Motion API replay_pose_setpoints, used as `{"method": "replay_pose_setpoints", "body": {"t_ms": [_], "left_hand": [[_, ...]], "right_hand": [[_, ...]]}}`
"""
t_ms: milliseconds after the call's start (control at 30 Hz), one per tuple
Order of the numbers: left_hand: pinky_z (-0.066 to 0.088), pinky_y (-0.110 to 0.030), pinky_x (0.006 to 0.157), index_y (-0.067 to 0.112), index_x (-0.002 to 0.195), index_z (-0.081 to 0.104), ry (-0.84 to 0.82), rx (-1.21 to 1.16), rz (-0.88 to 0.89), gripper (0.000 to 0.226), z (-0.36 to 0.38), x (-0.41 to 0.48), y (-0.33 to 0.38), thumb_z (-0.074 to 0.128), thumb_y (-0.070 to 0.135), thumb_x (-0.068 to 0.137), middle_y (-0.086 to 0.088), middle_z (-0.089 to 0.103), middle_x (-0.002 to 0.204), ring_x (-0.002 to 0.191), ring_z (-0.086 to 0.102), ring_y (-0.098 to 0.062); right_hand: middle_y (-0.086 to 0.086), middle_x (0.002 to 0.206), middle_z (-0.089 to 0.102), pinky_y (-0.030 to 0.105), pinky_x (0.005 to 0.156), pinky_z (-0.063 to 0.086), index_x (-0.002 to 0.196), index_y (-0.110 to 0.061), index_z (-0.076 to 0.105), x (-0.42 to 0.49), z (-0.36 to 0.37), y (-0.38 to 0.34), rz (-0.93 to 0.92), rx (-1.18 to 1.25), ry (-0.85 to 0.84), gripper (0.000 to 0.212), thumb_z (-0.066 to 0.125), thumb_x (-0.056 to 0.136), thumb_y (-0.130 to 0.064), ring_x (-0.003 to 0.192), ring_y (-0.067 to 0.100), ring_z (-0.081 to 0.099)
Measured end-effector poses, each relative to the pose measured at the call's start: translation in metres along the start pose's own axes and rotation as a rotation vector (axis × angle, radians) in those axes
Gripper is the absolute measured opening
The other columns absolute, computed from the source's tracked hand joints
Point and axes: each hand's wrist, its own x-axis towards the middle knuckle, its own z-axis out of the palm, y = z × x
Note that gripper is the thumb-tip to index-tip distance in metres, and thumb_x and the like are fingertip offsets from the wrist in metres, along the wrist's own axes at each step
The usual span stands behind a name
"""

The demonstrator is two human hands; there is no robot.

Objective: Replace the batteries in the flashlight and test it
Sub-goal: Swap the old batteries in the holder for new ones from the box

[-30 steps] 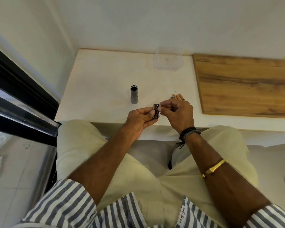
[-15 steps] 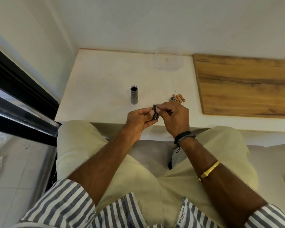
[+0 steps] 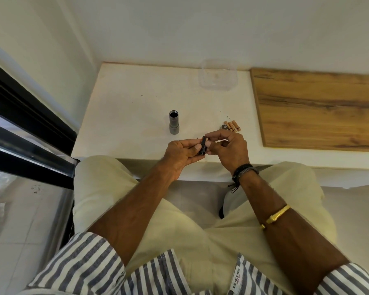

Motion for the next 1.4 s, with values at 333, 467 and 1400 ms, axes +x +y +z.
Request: {"method": "replay_pose_setpoints", "body": {"t_ms": [333,467,1400], "left_hand": [[0.06,-0.043,0.089,0.005,0.11,0.072,-0.024,0.039,0.044,0.022,-0.003,-0.001,-0.002,0.065,-0.003,0.09,-0.015,0.074,0.111,0.103,0.072,-0.03],[0.06,-0.04,0.088,-0.001,0.116,0.067,0.0,-0.085,0.032,0.026,0.002,-0.002,-0.002,0.065,-0.003,0.091,-0.019,0.072,0.115,0.105,0.071,-0.032],[0.051,-0.028,0.079,0.017,0.121,0.065,0.623,0.635,0.551,0.035,-0.024,0.031,0.021,0.073,0.029,0.089,-0.001,0.057,0.102,0.081,0.059,-0.005]], "right_hand": [[0.007,0.099,0.075,0.03,0.068,0.063,0.096,-0.013,0.077,-0.001,-0.006,0.0,0.148,0.27,-0.08,0.018,0.077,0.084,0.0,0.082,0.019,0.075],[0.017,0.102,0.076,0.031,0.067,0.063,0.105,-0.016,0.075,-0.003,-0.002,-0.002,0.151,0.354,-0.057,0.021,0.075,0.088,-0.003,0.088,0.026,0.074],[0.01,0.095,0.078,0.03,0.07,0.064,0.101,-0.007,0.074,0.008,0.006,0.004,0.349,0.763,0.015,0.01,0.07,0.092,-0.007,0.078,0.019,0.071]]}}
